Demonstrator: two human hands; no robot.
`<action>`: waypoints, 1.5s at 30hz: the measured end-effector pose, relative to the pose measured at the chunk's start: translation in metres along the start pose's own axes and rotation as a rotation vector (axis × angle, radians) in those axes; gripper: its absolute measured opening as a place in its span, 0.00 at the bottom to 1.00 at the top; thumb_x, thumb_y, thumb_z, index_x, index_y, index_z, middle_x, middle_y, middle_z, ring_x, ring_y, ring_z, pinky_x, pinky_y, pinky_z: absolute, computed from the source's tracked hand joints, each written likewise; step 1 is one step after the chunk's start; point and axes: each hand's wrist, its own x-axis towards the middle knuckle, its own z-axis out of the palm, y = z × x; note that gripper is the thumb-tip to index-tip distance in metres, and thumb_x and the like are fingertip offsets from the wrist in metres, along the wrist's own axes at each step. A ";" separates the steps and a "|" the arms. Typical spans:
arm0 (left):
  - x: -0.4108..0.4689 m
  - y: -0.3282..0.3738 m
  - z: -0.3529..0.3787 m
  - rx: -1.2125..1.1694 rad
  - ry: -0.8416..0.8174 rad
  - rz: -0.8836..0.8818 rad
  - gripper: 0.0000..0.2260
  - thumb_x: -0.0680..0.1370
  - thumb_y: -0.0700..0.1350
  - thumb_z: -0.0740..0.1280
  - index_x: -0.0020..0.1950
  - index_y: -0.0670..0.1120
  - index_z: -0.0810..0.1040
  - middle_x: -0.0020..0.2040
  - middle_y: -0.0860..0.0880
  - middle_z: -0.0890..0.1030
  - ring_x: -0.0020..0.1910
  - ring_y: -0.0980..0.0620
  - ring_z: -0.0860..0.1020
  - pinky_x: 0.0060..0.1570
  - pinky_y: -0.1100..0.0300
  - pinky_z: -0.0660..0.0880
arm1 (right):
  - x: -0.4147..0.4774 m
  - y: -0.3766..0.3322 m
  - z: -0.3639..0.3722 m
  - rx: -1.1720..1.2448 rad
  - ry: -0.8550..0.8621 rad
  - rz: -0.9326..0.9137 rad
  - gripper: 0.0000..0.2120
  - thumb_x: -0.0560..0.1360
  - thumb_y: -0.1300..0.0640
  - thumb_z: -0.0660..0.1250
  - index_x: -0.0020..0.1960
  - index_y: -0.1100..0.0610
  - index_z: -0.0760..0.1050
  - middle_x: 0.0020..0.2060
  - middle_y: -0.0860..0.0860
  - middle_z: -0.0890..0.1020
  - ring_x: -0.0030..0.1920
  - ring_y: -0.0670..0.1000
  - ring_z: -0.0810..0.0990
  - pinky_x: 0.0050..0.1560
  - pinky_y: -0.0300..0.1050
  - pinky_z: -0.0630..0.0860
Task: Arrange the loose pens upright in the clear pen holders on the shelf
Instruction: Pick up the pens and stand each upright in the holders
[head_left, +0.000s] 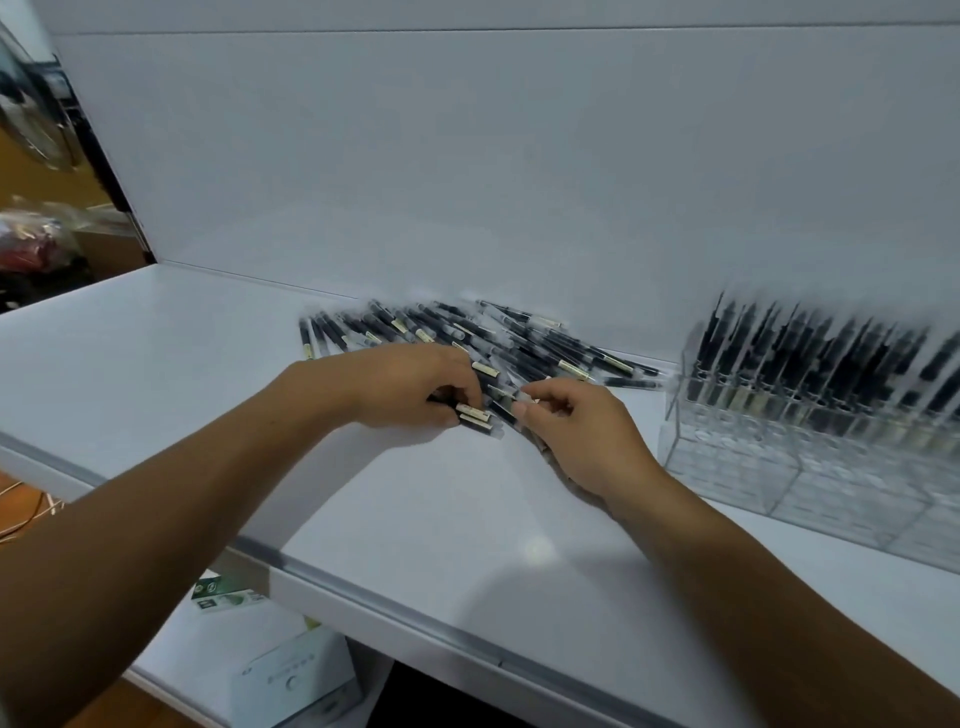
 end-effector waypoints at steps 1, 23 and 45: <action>0.001 0.000 -0.002 0.005 -0.014 0.002 0.09 0.77 0.47 0.68 0.56 0.56 0.77 0.51 0.60 0.73 0.50 0.58 0.73 0.49 0.60 0.70 | -0.001 -0.002 -0.001 0.050 -0.016 0.040 0.04 0.77 0.52 0.70 0.45 0.50 0.82 0.32 0.51 0.79 0.31 0.53 0.76 0.33 0.44 0.77; -0.007 0.021 0.007 -0.570 0.354 0.021 0.10 0.76 0.40 0.70 0.53 0.54 0.80 0.42 0.55 0.83 0.41 0.56 0.81 0.45 0.62 0.78 | -0.007 -0.022 -0.018 0.719 -0.044 0.114 0.08 0.80 0.56 0.65 0.53 0.54 0.82 0.36 0.47 0.81 0.34 0.42 0.75 0.39 0.38 0.71; 0.054 0.123 -0.014 -1.320 0.653 0.135 0.09 0.75 0.35 0.67 0.55 0.40 0.79 0.47 0.46 0.86 0.44 0.51 0.84 0.44 0.64 0.78 | -0.036 -0.015 -0.148 0.020 0.225 -0.197 0.06 0.76 0.57 0.71 0.50 0.51 0.75 0.39 0.50 0.80 0.39 0.51 0.78 0.46 0.50 0.78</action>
